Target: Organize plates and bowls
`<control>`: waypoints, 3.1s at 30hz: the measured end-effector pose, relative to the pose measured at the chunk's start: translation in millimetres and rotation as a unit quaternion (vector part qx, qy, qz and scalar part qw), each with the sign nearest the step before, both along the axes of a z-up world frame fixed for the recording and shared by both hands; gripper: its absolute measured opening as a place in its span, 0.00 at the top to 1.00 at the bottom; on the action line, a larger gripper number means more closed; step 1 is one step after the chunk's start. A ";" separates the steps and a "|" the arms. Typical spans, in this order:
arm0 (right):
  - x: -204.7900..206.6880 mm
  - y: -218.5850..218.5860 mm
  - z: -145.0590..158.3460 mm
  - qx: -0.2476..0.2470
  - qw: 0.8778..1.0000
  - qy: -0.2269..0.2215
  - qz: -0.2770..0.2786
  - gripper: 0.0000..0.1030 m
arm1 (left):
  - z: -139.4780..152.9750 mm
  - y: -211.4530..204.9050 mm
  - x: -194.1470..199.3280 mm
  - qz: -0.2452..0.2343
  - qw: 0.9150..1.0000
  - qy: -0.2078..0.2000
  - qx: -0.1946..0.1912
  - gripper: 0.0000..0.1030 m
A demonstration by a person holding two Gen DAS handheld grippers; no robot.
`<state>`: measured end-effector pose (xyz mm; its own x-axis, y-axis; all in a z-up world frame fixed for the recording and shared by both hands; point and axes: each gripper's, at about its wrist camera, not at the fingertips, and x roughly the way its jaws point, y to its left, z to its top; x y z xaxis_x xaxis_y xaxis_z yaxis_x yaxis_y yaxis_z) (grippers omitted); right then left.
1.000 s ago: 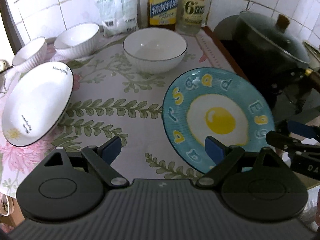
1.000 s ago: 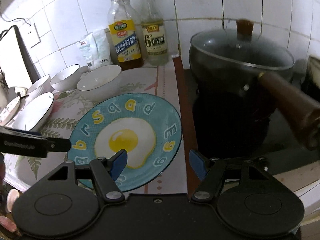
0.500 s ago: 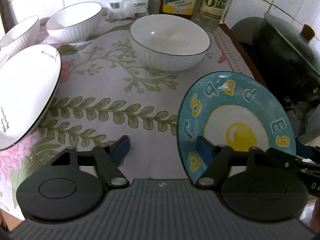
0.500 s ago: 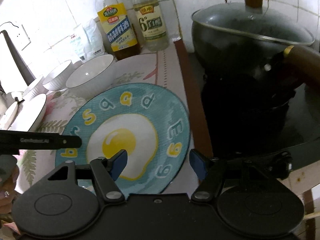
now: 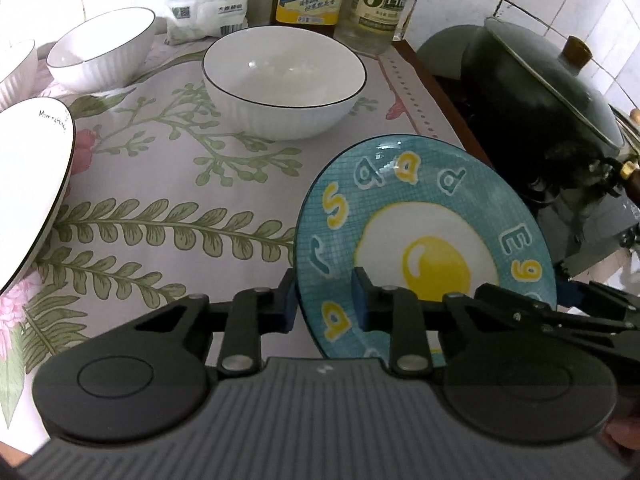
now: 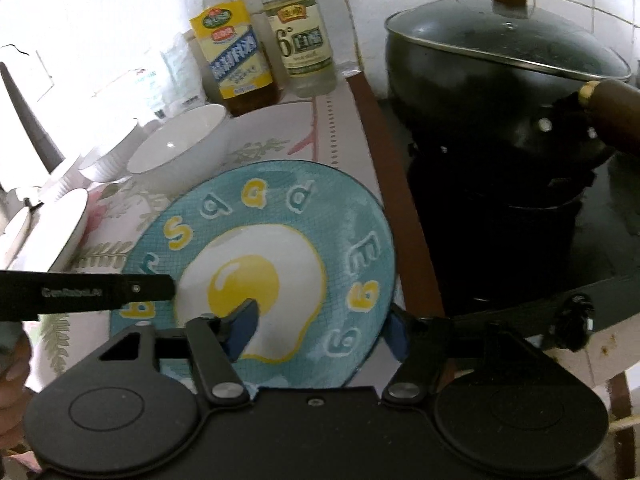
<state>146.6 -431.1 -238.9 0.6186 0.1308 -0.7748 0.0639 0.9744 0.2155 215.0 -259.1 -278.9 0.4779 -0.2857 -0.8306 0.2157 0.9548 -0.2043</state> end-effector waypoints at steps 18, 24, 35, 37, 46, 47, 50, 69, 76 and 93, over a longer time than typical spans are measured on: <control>-3.1 3.9 40.9 0.008 0.999 0.050 0.010 0.74 | 38.2 22.3 -18.0 -0.014 0.999 0.007 0.034 0.78; -8.5 20.2 59.8 0.006 0.999 0.046 0.027 0.75 | 56.3 43.6 -39.7 0.001 1.000 -0.009 0.030 0.78; -18.2 70.5 111.3 0.018 0.996 0.030 0.080 0.75 | 110.7 104.2 -70.1 0.042 0.998 -0.029 0.024 0.78; -19.1 81.8 119.3 0.020 0.995 0.024 0.094 0.75 | 120.0 118.8 -74.7 0.058 0.997 -0.036 0.020 0.78; -11.7 130.1 144.0 0.032 0.987 -0.001 0.158 0.75 | 147.9 167.5 -88.5 0.123 0.990 -0.067 0.028 0.78; -11.3 135.0 145.8 0.030 0.986 -0.005 0.164 0.75 | 149.3 172.5 -88.9 0.132 0.989 -0.068 0.027 0.78; -4.5 146.6 150.5 0.024 0.983 -0.012 0.181 0.75 | 152.3 187.0 -88.3 0.152 0.986 -0.072 0.017 0.78; 76.6 218.2 127.3 0.029 0.972 0.000 0.233 0.75 | 124.4 251.0 -32.6 0.197 0.978 -0.063 0.021 0.78; 104.0 249.7 97.8 0.033 0.970 0.032 0.241 0.74 | 96.6 278.8 -8.6 0.214 0.976 -0.039 0.021 0.78; 142.4 275.0 54.6 0.004 0.965 0.068 0.253 0.74 | 50.6 294.6 19.9 0.213 0.977 0.010 0.024 0.78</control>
